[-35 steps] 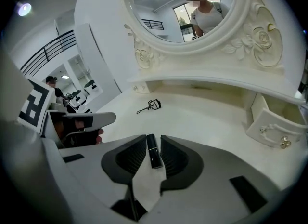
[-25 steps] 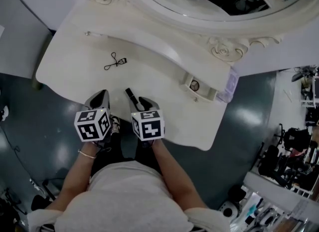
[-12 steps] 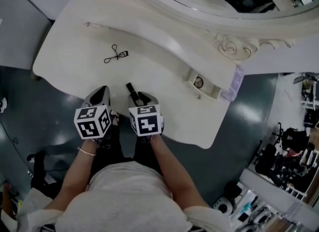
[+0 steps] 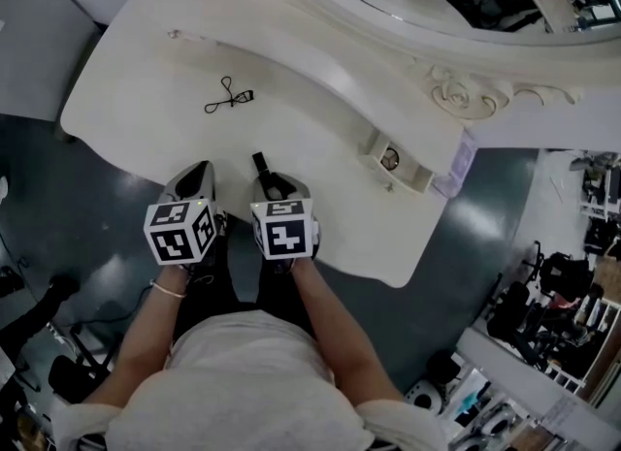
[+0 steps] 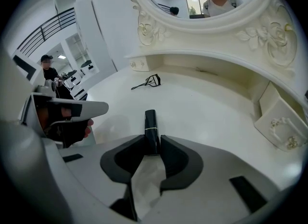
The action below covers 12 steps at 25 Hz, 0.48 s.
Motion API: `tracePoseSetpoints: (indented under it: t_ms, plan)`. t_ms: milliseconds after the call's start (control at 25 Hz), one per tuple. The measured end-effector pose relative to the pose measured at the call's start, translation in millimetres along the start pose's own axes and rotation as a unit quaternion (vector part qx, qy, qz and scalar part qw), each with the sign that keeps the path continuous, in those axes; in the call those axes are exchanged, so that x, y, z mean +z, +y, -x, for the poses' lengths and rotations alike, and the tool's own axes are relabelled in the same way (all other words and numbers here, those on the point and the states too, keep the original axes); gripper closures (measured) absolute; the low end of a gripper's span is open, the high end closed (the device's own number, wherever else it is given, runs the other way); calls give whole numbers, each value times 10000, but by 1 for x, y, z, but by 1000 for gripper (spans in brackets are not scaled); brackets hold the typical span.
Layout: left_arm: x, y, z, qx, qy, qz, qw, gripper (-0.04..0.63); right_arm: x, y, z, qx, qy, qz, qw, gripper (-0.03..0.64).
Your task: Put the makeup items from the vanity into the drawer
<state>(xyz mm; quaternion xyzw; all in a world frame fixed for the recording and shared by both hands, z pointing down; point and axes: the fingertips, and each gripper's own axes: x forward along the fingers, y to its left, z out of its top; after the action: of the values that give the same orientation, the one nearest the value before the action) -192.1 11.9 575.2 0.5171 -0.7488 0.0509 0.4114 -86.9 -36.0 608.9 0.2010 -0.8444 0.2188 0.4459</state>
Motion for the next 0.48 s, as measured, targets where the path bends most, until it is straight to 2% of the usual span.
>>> tracePoseSetpoints:
  t_ms: [480]
  plan:
    - [9,-8,8,-109,-93,-200,9997,592,7,-7,13,-103,-278,-183,9994,514]
